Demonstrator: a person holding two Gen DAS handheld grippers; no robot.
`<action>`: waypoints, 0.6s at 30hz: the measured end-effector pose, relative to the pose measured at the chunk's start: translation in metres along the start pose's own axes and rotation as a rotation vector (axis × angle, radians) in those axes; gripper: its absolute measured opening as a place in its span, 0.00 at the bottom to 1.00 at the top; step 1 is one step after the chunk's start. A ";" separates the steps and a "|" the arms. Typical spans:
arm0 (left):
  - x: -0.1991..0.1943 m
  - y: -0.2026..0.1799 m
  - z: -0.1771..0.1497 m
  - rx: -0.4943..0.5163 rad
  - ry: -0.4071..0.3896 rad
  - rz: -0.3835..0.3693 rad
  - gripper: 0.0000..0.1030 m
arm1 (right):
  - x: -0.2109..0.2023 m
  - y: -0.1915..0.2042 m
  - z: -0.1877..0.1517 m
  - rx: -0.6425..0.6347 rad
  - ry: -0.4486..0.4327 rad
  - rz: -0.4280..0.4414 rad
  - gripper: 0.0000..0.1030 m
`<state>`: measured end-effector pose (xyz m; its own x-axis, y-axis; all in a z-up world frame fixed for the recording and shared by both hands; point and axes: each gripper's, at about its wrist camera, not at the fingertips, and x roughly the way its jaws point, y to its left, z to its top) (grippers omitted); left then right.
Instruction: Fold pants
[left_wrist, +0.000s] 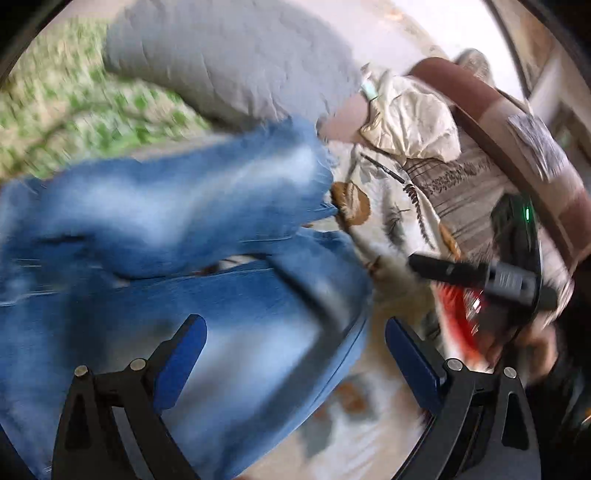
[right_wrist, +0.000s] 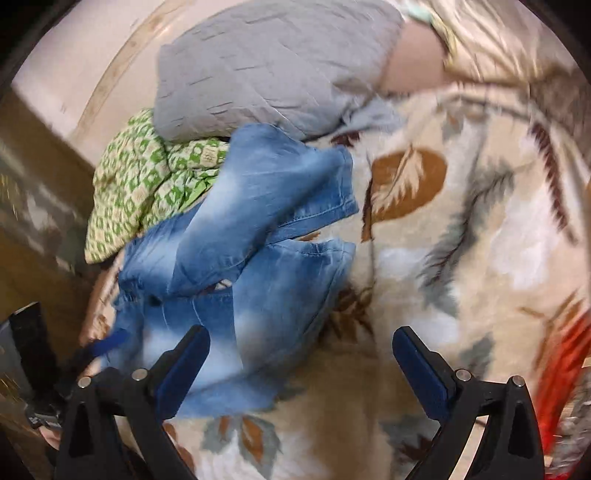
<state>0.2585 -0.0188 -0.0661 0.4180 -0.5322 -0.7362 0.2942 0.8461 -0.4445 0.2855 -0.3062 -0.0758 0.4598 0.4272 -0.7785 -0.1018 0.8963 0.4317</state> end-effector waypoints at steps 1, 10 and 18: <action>0.011 0.000 0.009 -0.031 0.022 -0.020 0.95 | 0.007 -0.004 0.003 0.028 0.004 0.022 0.97; 0.085 0.025 0.031 -0.332 0.137 -0.109 0.75 | 0.056 -0.030 0.034 0.216 0.045 0.069 0.79; 0.119 0.019 0.019 -0.308 0.220 -0.159 0.31 | 0.089 -0.045 0.045 0.269 0.103 0.132 0.57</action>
<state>0.3298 -0.0666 -0.1523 0.1846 -0.6659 -0.7228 0.0556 0.7414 -0.6688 0.3709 -0.3142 -0.1436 0.3649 0.5598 -0.7440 0.0888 0.7745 0.6263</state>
